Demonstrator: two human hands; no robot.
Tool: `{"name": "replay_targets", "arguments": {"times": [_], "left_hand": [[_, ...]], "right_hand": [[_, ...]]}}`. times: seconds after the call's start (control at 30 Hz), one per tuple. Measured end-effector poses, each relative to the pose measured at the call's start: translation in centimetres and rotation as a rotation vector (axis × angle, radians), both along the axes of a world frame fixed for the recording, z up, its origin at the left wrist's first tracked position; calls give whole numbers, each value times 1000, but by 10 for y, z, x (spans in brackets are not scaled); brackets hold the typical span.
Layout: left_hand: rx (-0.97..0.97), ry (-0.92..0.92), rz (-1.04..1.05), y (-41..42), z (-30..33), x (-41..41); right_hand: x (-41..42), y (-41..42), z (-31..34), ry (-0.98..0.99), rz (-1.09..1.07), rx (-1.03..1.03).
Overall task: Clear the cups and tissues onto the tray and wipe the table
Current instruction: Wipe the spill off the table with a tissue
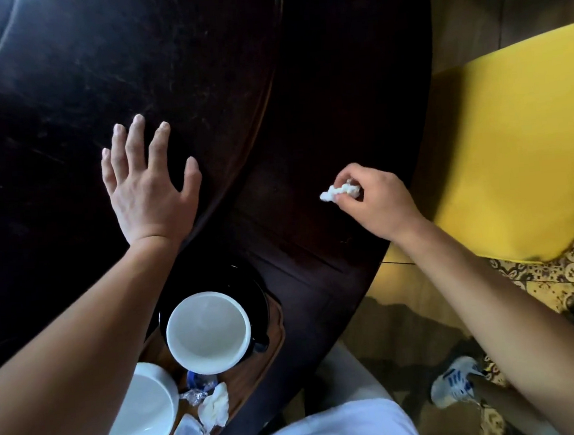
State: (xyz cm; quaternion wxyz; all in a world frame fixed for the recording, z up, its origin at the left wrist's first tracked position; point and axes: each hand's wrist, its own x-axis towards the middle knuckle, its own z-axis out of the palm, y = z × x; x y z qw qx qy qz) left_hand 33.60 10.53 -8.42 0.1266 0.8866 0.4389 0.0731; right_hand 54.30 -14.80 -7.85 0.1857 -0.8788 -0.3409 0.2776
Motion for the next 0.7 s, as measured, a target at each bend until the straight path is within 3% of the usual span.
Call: {"name": "replay_targets", "arguments": {"times": [0.23, 0.33, 0.5, 0.7], "left_hand": [[-7, 2, 2, 0, 1, 0], [-8, -1, 3, 1, 1, 2], [-5, -5, 6, 0, 0, 2], [3, -5, 6, 0, 0, 1]], "right_hand": [[-48, -76, 16, 107, 109, -154], [-49, -89, 16, 121, 59, -142], [-24, -41, 4, 40, -63, 106], [-11, 7, -8, -30, 32, 72]]}}
